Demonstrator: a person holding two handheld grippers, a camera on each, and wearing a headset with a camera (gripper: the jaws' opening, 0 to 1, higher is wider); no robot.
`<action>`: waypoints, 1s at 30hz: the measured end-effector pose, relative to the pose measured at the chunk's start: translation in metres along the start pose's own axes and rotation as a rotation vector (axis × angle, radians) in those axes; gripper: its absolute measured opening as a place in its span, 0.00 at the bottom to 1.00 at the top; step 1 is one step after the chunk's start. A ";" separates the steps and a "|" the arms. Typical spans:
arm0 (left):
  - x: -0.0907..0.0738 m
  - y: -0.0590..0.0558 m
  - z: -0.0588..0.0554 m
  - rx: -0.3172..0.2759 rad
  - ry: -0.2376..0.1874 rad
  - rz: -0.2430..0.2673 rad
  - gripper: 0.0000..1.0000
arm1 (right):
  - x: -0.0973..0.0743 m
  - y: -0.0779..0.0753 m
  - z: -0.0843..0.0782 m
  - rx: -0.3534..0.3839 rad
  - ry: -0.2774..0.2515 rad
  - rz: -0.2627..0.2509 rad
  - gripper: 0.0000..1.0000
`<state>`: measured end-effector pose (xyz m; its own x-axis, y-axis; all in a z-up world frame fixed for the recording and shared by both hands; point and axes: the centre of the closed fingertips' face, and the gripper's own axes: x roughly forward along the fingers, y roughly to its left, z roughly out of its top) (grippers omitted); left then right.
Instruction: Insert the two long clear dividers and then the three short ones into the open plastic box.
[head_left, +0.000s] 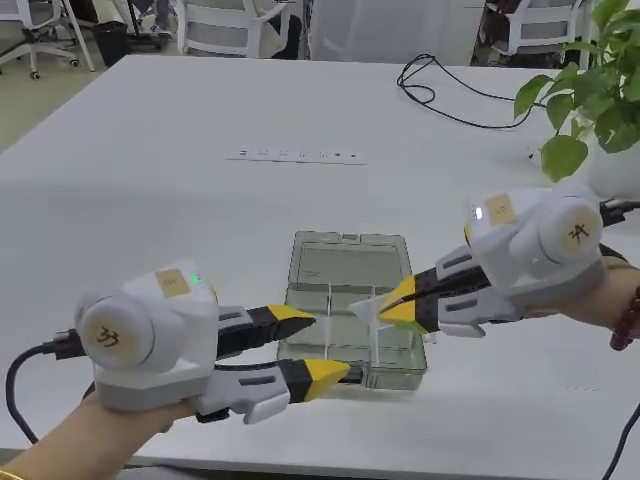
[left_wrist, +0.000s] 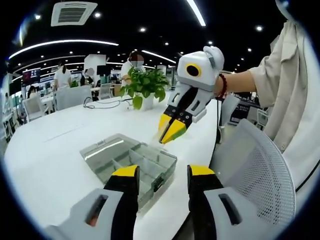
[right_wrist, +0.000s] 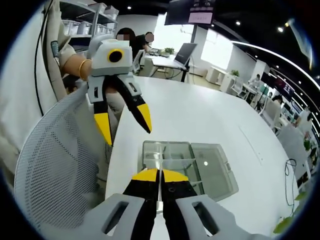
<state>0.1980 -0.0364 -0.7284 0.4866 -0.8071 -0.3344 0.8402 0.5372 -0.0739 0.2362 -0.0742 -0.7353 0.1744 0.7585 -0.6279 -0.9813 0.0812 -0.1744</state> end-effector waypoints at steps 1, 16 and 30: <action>0.000 0.001 0.000 0.000 -0.001 0.006 0.41 | 0.001 -0.003 -0.002 0.006 0.005 -0.008 0.02; 0.000 0.015 -0.003 -0.051 -0.012 0.075 0.62 | 0.011 -0.024 -0.020 0.034 0.053 -0.048 0.02; 0.000 0.019 -0.006 -0.069 -0.015 0.102 0.73 | 0.022 -0.027 -0.025 0.081 0.058 -0.039 0.02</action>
<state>0.2122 -0.0247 -0.7352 0.5724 -0.7511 -0.3290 0.7682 0.6315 -0.1050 0.2683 -0.0752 -0.7633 0.2142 0.7153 -0.6651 -0.9767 0.1632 -0.1391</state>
